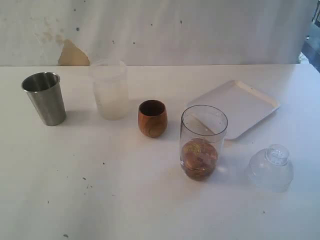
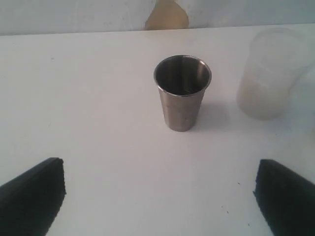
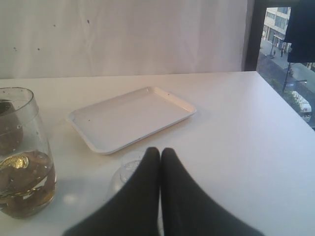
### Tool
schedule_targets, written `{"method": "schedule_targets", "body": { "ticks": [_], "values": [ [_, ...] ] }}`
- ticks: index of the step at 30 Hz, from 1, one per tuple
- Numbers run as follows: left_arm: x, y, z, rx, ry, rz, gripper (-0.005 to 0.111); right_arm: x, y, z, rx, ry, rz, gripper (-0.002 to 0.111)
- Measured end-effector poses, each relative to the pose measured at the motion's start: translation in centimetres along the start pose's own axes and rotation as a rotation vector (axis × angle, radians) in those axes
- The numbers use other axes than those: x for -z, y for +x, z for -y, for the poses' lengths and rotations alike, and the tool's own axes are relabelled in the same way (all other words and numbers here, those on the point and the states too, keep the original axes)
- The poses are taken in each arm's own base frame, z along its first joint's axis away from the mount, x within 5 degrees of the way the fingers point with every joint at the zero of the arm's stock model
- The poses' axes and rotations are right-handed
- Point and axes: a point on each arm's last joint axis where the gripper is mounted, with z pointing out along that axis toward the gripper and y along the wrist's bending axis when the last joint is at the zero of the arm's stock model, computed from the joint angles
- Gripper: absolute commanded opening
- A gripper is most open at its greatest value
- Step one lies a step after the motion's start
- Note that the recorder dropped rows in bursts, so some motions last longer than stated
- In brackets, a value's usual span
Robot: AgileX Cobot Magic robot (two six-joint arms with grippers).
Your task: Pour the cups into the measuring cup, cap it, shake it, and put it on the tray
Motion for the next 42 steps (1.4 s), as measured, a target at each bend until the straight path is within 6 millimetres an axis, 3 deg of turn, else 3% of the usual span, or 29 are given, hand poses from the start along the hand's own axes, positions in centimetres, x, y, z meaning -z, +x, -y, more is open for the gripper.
{"method": "schedule_targets", "body": {
  "ticks": [7,17,30,37,42],
  "values": [
    [6.2,1.9,1.1,-0.068,0.051,0.212,0.105,0.0,0.0,0.0,0.0,0.0,0.0,0.0],
    [12.6,4.2,1.0,0.014,0.063,0.438,0.105,0.0,0.0,0.0,0.0,0.0,0.0,0.0],
    [18.3,8.5,0.8,0.017,0.052,0.653,0.105,0.0,0.0,0.0,-0.026,0.0,0.0,0.0],
    [17.8,8.9,0.7,0.014,0.039,0.665,0.105,0.0,0.0,0.0,-0.026,0.0,0.0,0.0],
    [13.5,9.4,0.7,0.039,0.04,0.748,0.105,0.0,0.0,0.0,-0.026,0.0,0.0,0.0]
  ]
}}
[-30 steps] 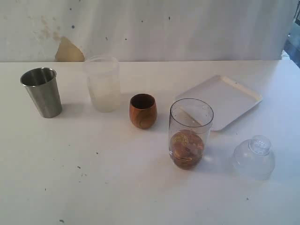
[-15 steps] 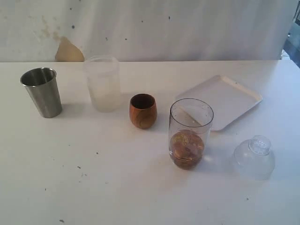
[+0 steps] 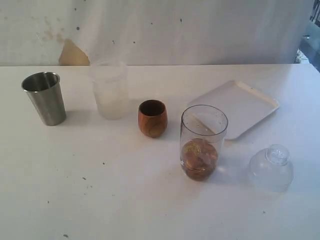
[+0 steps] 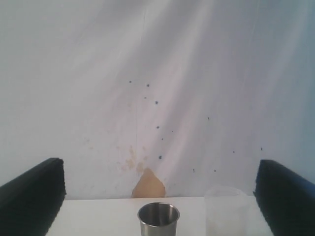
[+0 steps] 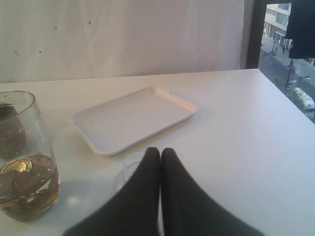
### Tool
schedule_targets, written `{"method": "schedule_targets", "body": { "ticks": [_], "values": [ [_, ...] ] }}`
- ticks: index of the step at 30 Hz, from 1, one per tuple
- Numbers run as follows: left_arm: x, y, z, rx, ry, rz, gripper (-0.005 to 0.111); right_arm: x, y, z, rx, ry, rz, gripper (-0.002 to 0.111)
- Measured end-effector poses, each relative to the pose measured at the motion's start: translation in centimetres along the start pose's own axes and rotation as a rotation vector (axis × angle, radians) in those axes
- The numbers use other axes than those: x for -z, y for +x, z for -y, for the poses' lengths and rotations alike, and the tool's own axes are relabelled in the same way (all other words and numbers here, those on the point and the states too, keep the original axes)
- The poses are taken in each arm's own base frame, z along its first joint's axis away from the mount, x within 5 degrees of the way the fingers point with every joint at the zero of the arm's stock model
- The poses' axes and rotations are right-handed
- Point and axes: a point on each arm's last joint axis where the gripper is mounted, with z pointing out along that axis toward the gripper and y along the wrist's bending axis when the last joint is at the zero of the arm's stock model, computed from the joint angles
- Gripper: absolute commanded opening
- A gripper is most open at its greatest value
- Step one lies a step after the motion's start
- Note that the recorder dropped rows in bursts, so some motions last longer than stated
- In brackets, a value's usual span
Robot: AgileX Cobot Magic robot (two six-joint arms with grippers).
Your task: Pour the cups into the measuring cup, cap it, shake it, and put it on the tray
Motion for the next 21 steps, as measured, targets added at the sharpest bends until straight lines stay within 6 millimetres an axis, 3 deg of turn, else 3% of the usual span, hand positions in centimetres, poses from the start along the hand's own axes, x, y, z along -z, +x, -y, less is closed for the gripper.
{"method": "schedule_targets", "body": {
  "ticks": [7,15,17,19,21],
  "values": [
    [-2.7,7.8,-0.2,0.027,-0.007,-0.08,0.105,0.0,0.0,0.0,0.0,0.0,0.0,0.0],
    [-3.2,12.8,-0.4,0.058,-0.014,-0.076,0.101,0.0,0.0,0.0,0.0,0.0,-0.001,0.0],
    [-3.2,12.8,-0.4,0.053,-0.014,-0.082,0.078,0.0,0.0,0.0,0.0,0.0,-0.001,0.0],
    [-3.2,12.9,-0.4,0.055,-0.014,-0.092,0.034,0.0,0.0,0.0,0.0,0.0,-0.001,0.0],
    [-3.2,13.3,-0.4,0.055,-0.013,-0.128,0.011,0.0,0.0,0.0,0.0,0.0,-0.001,0.0]
  ]
}}
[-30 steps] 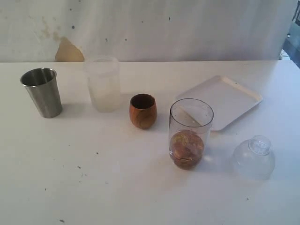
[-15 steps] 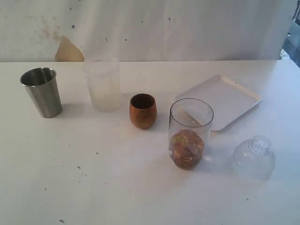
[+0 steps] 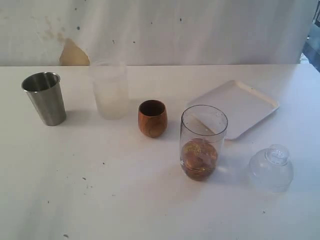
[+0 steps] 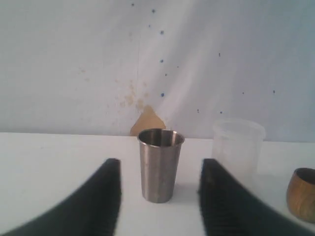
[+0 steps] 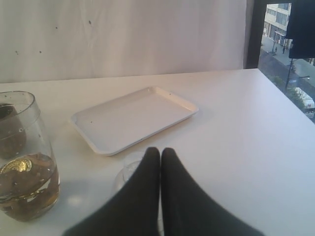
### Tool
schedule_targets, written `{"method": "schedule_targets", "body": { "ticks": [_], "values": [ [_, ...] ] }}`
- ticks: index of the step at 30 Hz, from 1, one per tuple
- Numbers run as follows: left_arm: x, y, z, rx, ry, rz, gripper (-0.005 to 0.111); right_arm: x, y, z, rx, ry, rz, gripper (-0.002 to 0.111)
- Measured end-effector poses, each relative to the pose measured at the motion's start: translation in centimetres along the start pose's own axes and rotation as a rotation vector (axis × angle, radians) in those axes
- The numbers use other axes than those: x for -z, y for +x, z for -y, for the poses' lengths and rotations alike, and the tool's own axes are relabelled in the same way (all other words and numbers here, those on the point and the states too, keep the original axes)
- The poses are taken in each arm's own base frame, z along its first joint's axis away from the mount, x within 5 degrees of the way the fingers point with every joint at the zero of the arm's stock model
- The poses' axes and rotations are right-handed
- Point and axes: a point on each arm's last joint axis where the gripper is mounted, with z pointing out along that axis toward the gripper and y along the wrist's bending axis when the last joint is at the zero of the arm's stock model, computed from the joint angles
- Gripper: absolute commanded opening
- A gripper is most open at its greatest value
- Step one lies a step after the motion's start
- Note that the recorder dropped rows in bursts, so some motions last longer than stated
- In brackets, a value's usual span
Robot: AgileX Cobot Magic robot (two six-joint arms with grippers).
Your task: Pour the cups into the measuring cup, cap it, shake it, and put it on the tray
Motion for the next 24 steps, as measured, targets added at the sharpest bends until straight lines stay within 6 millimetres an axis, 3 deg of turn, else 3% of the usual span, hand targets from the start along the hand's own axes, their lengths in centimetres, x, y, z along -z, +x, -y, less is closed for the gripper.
{"method": "schedule_targets", "body": {
  "ticks": [1,24],
  "values": [
    [0.0,0.1,0.0,0.0,0.0,-0.006,-0.001,0.0,0.0,0.0,0.0,0.0,0.0,0.0],
    [0.0,0.1,0.0,-0.072,0.0,-0.013,0.0,0.1,-1.0,-0.1,-0.043,-0.012,0.108,0.0]
  ]
}}
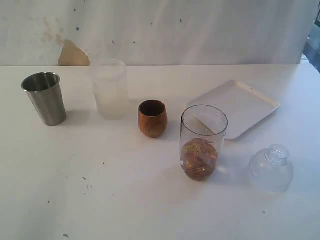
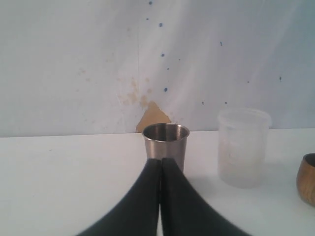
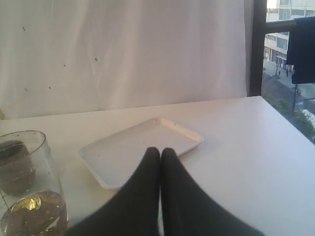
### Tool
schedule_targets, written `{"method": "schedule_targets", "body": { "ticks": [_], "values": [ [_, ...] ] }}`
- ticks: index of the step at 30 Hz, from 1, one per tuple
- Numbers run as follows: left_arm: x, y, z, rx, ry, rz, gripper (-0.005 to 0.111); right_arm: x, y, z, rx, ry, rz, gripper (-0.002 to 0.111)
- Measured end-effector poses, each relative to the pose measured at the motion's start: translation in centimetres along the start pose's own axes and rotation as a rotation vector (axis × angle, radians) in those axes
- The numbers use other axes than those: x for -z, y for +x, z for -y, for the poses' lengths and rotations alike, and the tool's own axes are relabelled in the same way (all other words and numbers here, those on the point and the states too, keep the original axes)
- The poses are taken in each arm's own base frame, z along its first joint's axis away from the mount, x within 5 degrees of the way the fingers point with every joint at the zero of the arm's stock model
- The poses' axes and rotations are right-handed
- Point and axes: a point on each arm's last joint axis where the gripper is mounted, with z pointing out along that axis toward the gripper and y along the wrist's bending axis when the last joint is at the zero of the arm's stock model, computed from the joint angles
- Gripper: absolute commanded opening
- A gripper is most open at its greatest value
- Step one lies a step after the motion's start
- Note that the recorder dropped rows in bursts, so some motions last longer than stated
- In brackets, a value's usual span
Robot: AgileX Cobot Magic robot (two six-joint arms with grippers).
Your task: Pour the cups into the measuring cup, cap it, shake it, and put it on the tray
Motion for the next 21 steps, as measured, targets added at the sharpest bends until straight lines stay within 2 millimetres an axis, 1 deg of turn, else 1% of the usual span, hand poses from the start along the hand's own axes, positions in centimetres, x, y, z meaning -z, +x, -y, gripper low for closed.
{"method": "schedule_targets", "body": {
  "ticks": [1,4,6,8,11,14,18,21],
  "values": [
    [0.0,0.0,0.0,-0.002,0.0,0.0,0.0,0.0,-0.1,0.0,-0.002,0.0,-0.002,0.0],
    [0.0,0.0,0.0,-0.003,0.0,0.0,0.0,0.3,-1.7,-0.2,-0.006,-0.005,0.035,0.0],
    [0.0,0.0,0.0,-0.003,0.0,0.0,0.0,0.7,-3.4,-0.4,-0.008,-0.011,0.08,0.0],
    [0.0,0.0,0.0,-0.003,0.0,0.0,0.0,1.1,-4.7,-0.6,-0.008,-0.011,0.084,0.0],
    [0.0,0.0,0.0,-0.003,0.0,0.0,0.0,1.9,-6.6,-0.8,0.001,-0.001,0.034,0.0],
    [0.0,0.0,0.0,-0.003,0.0,0.0,0.0,2.1,-8.5,-0.9,0.045,0.032,-0.06,0.0],
    [0.0,0.0,0.0,-0.003,0.0,0.0,0.0,1.0,-10.5,-0.9,0.098,0.071,-0.21,0.0],
    [0.0,0.0,0.0,-0.003,0.0,0.0,0.0,-0.6,-11.6,-1.0,0.115,0.085,-0.321,0.0]
  ]
}}
